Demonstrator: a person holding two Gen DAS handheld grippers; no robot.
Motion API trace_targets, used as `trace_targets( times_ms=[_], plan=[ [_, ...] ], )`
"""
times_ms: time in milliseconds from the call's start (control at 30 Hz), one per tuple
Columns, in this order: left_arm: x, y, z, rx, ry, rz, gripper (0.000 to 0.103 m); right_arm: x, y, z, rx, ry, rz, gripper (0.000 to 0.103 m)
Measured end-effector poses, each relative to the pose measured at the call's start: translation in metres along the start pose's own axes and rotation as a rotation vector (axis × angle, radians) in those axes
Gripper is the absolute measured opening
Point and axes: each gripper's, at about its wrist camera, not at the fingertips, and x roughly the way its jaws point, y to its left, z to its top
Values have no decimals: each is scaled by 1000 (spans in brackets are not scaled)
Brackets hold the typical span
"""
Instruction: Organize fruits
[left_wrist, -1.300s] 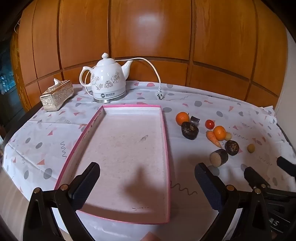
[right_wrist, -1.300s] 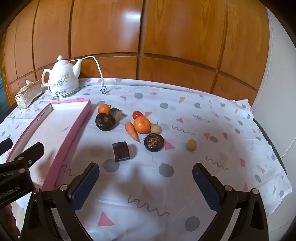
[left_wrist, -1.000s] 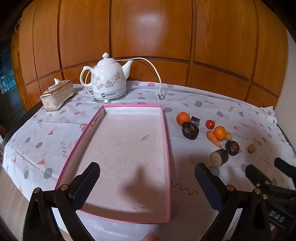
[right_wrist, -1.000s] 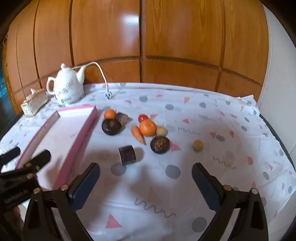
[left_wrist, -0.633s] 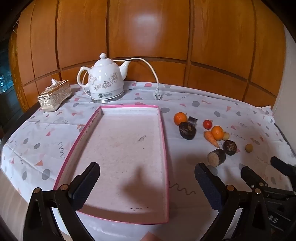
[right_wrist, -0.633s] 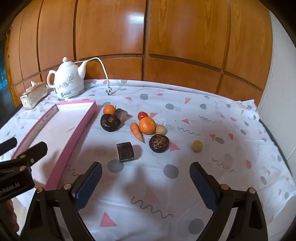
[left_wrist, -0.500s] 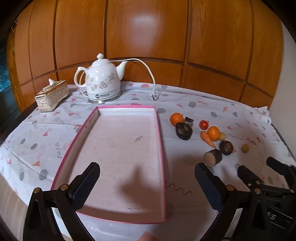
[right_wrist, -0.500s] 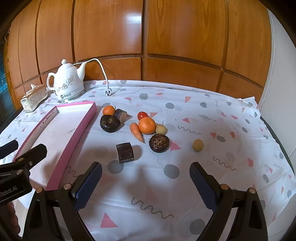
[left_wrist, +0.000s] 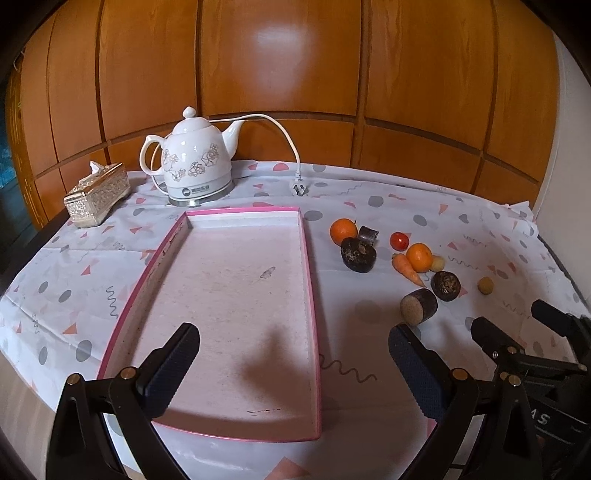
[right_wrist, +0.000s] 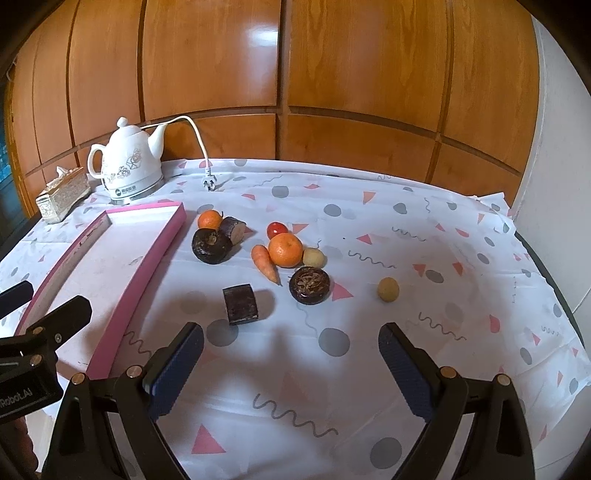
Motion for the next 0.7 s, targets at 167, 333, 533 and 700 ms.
trace_targets(
  times_ms=[167,333,533,700],
  plan=[
    [3,-1,-1,8,10,10,103,4,-5,-1,12,11,-4,97],
    [3,-2,0,14,7,3,103,3,-7,0,5,-1,-25,97],
    [2,-4,-1,15,10,-8,103,3,-10,0,11,0,-30,97],
    [0,-4,-1,16,9,-10,103,2,-13,-1,16,3,-32,97]
  ],
)
